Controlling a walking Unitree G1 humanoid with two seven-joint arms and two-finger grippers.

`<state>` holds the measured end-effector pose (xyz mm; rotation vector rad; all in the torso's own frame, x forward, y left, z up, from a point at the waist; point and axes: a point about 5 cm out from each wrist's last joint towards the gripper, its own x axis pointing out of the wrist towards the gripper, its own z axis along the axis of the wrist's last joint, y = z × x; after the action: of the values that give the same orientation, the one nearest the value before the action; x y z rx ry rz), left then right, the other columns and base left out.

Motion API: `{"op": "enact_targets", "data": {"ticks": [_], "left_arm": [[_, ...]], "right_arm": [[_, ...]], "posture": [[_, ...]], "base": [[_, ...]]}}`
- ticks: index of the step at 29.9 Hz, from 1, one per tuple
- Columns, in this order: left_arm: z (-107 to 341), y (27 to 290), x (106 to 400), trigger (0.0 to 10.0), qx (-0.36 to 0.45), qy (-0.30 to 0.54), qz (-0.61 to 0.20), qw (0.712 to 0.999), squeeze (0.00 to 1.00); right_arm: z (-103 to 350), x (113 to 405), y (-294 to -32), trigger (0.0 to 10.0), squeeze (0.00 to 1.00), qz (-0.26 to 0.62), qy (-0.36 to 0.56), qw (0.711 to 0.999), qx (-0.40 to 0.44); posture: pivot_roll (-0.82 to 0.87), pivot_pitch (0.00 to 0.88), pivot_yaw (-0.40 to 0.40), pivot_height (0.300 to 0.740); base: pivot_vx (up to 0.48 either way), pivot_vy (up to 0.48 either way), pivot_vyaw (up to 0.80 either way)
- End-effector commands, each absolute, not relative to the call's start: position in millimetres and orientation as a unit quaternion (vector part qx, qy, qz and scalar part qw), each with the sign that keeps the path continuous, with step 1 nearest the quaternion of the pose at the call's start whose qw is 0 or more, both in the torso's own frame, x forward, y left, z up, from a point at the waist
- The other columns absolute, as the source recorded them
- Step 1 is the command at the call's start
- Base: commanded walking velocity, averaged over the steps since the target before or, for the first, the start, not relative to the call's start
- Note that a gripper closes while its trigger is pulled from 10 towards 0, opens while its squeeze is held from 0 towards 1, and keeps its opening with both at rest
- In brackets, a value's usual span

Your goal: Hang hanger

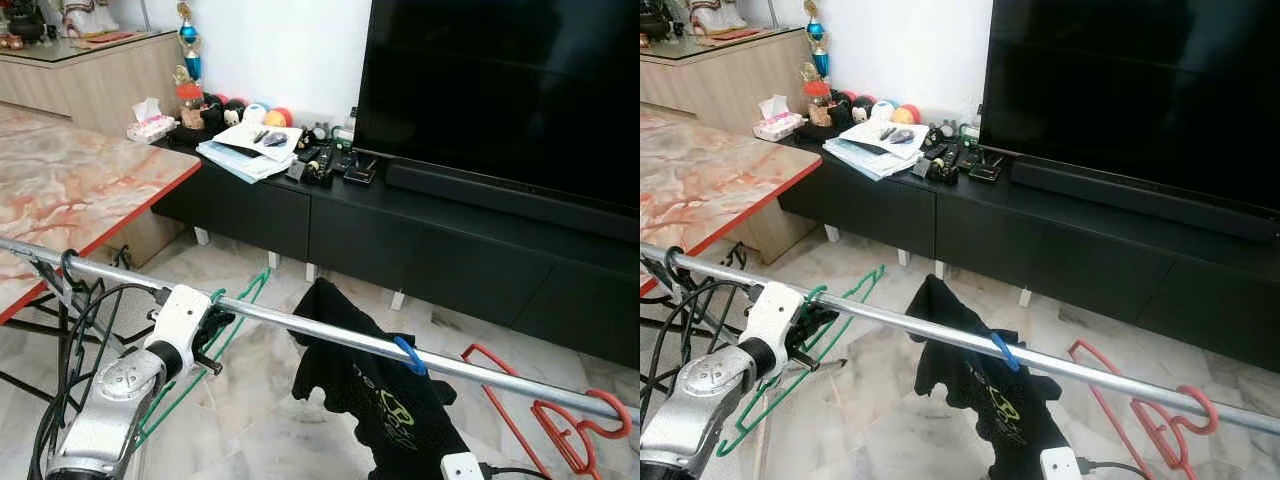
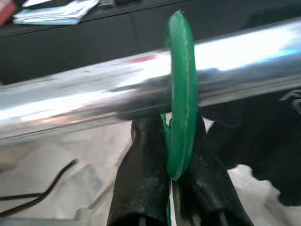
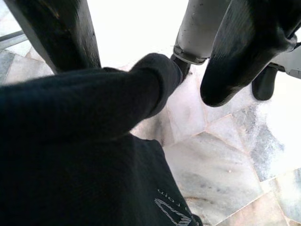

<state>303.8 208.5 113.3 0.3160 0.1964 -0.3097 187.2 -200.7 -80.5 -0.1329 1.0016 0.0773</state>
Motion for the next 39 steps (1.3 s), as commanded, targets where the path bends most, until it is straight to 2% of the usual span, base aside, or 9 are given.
{"op": "enact_targets", "data": {"ticks": [1, 5, 11, 13, 14, 25, 31, 37, 39], "left_arm": [[114, 214, 308, 10.0, 0.164, 0.102, -0.127, 0.973, 0.0], [112, 229, 313, 10.0, 0.182, 0.121, -0.047, 0.975, 0.0], [112, 231, 314, 10.0, 0.151, 0.112, -0.038, 0.981, 0.0], [109, 229, 313, 10.0, 0.152, 0.114, -0.04, 0.981, 0.75], [106, 226, 311, 10.0, 0.15, 0.116, -0.052, 0.981, 0.86], [113, 228, 304, 10.0, 0.134, 0.093, -0.035, 0.986, 0.86], [122, 233, 286, 10.0, 0.106, 0.067, -0.035, 0.992, 0.86], [125, 220, 246, 10.0, 0.024, 0.073, -0.144, 0.987, 0.82], [121, 220, 225, 10.0, -0.01, 0.095, -0.18, 0.979, 0.75]], "right_arm": [[-78, 191, -203, 10.0, 0.0, 0.037, 0.474, 0.877, -0.068], [-78, 191, -203, 10.0, 0.0, 0.037, 0.474, 0.877, -0.069], [-78, 191, -203, 10.0, 0.0, 0.038, 0.474, 0.877, -0.069], [-78, 191, -203, 10.0, 0.0, 0.038, 0.475, 0.877, -0.069], [-78, 190, -203, 10.0, 0.0, 0.038, 0.475, 0.877, -0.069], [-79, 190, -202, 10.0, 0.0, 0.039, 0.476, 0.876, -0.068], [-79, 189, -202, 10.0, 0.0, 0.036, 0.477, 0.876, -0.066], [-80, 188, -202, 10.0, 0.0, 0.037, 0.478, 0.875, -0.065], [-80, 188, -202, 10.0, 0.0, 0.037, 0.478, 0.875, -0.065]], "posture": [[0.16, 0.0, -0.052, 0.74], [0.16, 0.0, -0.053, 0.74], [0.15, 0.0, -0.053, 0.74], [0.15, 0.0, -0.053, 0.74], [0.15, 0.0, -0.052, 0.74], [0.15, 0.0, -0.045, 0.74], [0.16, 0.0, -0.042, 0.74], [0.17, 0.0, -0.043, 0.74], [0.18, 0.0, -0.043, 0.74]], "base": [[0.0, 0.0, 0.0], [0.0, 0.0, 0.0], [0.0, 0.0, 0.0], [0.0, 0.0, 0.0], [0.0, 0.0, 0.0], [0.0, 0.0, 0.0], [0.0, 0.0, 0.0], [0.0, 0.0, 0.0], [0.0, 0.0, 0.0]]}}
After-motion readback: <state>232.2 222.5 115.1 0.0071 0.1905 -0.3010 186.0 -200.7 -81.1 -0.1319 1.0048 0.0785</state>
